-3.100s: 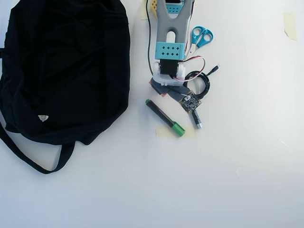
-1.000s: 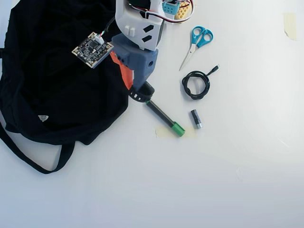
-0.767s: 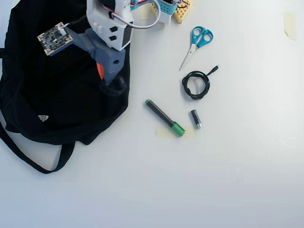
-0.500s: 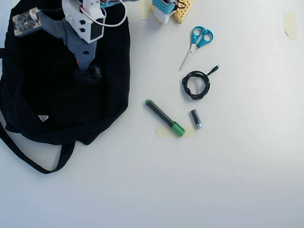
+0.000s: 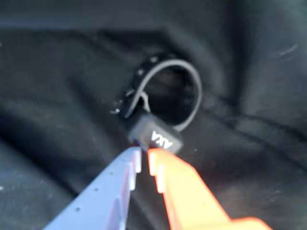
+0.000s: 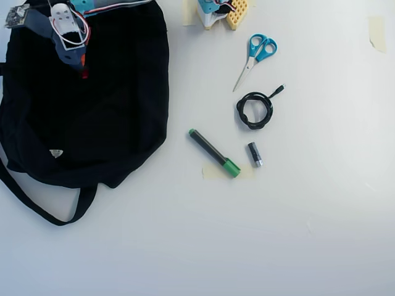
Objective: Put the bike light into the black bag
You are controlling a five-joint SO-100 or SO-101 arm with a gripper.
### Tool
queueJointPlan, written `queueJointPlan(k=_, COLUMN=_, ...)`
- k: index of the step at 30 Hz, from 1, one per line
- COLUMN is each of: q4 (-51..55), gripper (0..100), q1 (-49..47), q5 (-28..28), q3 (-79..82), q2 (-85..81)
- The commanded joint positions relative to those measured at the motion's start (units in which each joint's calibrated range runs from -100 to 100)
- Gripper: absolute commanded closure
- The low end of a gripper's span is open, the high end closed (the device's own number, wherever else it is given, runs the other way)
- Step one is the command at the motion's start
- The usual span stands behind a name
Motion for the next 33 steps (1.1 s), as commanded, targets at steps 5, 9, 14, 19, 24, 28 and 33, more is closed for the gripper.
queueJointPlan(k=5, q4=0.1, gripper=61, q1=-1.7, q5=-0.6, q3=-1.0, q2=-6.1)
queueJointPlan(k=9, q4=0.3, gripper=54, q1=-9.1, q5=-0.3, q3=-1.0, q2=-15.8)
queueJointPlan(k=14, q4=1.5, gripper=55, q1=-28.7, q5=-0.7, q3=-0.9, q2=-30.8)
queueJointPlan(k=19, q4=1.5, gripper=98, q1=-44.7, q5=-0.8, q3=-0.5, q2=-42.4)
queueJointPlan(k=24, q4=1.5, gripper=98, q1=-48.9, q5=-0.8, q3=-0.1, q2=-43.5)
queueJointPlan(k=28, q4=8.1, gripper=98, q1=-48.6, q5=-0.3, q3=0.0, q2=-43.5)
queueJointPlan(k=33, q4=10.9, gripper=98, q1=-49.0, q5=2.5, q3=0.6, q2=-43.6)
